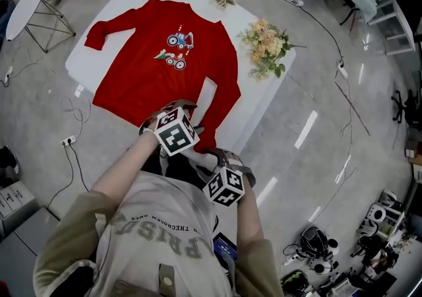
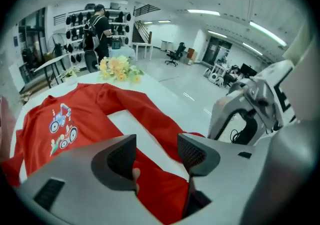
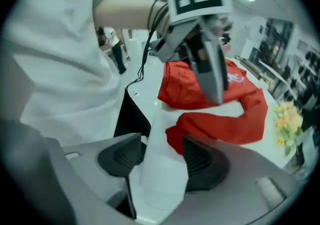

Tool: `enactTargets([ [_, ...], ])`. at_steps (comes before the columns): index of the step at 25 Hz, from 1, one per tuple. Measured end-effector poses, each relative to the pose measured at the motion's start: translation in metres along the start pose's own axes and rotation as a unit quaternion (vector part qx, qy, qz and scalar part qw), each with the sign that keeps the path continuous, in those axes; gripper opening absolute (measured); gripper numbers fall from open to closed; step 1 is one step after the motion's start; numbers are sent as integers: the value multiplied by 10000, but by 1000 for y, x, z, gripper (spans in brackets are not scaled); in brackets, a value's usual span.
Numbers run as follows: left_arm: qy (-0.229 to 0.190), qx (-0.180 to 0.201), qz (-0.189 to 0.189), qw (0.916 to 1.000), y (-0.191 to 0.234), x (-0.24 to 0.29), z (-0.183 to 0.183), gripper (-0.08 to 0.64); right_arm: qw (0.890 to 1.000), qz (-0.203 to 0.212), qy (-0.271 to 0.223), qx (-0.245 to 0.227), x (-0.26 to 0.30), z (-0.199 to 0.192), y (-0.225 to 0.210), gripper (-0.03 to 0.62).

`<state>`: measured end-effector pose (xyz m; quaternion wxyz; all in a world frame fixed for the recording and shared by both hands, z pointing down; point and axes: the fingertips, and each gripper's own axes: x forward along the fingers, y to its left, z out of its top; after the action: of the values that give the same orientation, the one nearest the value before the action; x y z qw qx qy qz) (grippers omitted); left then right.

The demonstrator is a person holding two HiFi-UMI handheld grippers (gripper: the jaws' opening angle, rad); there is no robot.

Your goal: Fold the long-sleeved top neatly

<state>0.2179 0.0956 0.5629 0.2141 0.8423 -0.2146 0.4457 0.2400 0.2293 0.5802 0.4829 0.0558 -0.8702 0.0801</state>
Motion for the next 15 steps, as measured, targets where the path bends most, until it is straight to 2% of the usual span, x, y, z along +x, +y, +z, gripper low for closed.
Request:
enactTargets([
  [1, 40, 62, -80, 9999, -7, -1, -1, 261, 9992, -55, -142, 374, -10, -2, -3, 266],
  [3, 50, -159, -432, 9989, -23, -1, -3, 261, 9953, -336, -206, 882, -25, -17, -14, 267],
  [5, 205, -507, -725, 9959, -36, 10, -9, 261, 9920, -647, -15, 1088, -26, -37, -24, 267],
  [6, 366, -530, -687, 9956, -38, 17, -15, 237, 9907, -790, 61, 1110, -22, -43, -28, 267],
  [7, 522, -415, -529, 9964, -37, 21, -20, 95, 9896, -920, 88, 1098, -17, -45, -31, 267],
  [8, 630, -226, -334, 9972, -35, 22, -25, 35, 9889, -1030, 69, 1069, -12, -43, -34, 266],
  [10, 645, -43, -110, 9978, -30, 15, -31, 34, 9878, -1190, -44, 1007, -2, -32, -41, 265],
  [13, 400, -574, -87, 9975, -17, -4, -37, 35, 9876, -1240, -215, 935, 11, -14, -50, 265],
  [15, 430, -798, 124, 9958, 0, -13, -49, 35, 9890, -1159, -224, 888, 21, -6, -52, 255],
])
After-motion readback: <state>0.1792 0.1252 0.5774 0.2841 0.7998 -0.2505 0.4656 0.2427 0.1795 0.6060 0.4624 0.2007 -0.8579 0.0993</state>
